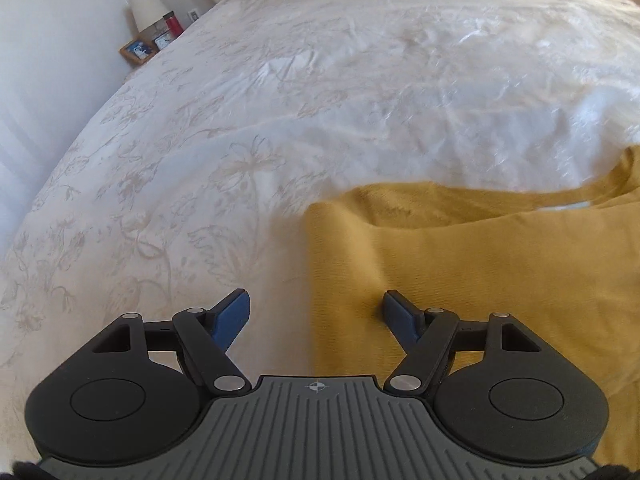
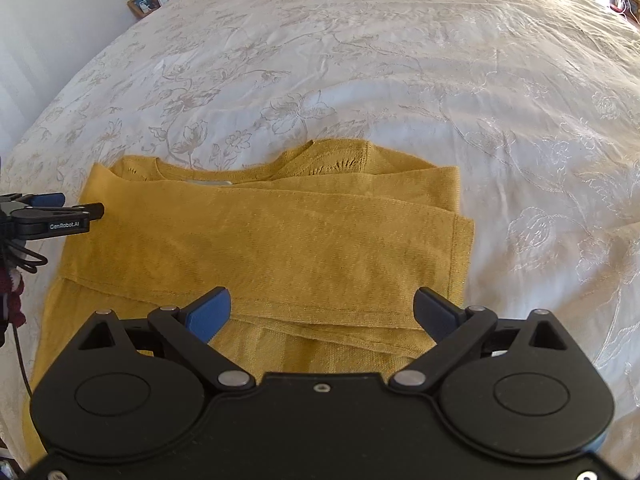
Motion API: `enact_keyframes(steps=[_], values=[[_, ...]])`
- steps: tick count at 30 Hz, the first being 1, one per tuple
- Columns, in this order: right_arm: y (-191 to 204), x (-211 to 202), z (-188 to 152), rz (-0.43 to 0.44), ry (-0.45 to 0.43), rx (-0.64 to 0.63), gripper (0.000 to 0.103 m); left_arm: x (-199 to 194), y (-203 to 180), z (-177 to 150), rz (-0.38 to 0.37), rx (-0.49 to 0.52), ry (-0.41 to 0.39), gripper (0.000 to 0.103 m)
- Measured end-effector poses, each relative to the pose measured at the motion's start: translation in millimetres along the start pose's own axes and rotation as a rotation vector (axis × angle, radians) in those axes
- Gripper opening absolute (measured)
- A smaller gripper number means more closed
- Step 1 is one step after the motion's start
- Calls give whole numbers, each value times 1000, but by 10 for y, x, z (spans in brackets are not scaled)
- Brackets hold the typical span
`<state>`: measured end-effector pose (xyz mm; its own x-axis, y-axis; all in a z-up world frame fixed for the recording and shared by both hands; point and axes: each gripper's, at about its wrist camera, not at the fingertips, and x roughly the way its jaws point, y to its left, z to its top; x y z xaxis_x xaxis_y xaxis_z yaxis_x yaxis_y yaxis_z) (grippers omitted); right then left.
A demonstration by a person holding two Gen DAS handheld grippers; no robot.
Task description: Fold small clothes
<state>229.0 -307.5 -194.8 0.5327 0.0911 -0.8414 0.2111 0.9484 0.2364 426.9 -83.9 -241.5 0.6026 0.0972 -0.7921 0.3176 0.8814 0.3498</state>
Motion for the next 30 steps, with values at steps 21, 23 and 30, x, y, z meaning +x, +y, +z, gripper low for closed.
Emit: enact_keyframes(steps=[21,23,30], values=[[158,169,157,25,-17,-42,98,-426,337,129,-140,-167,-96,81],[179,173,167,33,-17,-52,98,-350,117,138,-162,-90,-104,81],[163,138,202,46,-27,-60,99,330,383,-8,-62,-108,64,97]])
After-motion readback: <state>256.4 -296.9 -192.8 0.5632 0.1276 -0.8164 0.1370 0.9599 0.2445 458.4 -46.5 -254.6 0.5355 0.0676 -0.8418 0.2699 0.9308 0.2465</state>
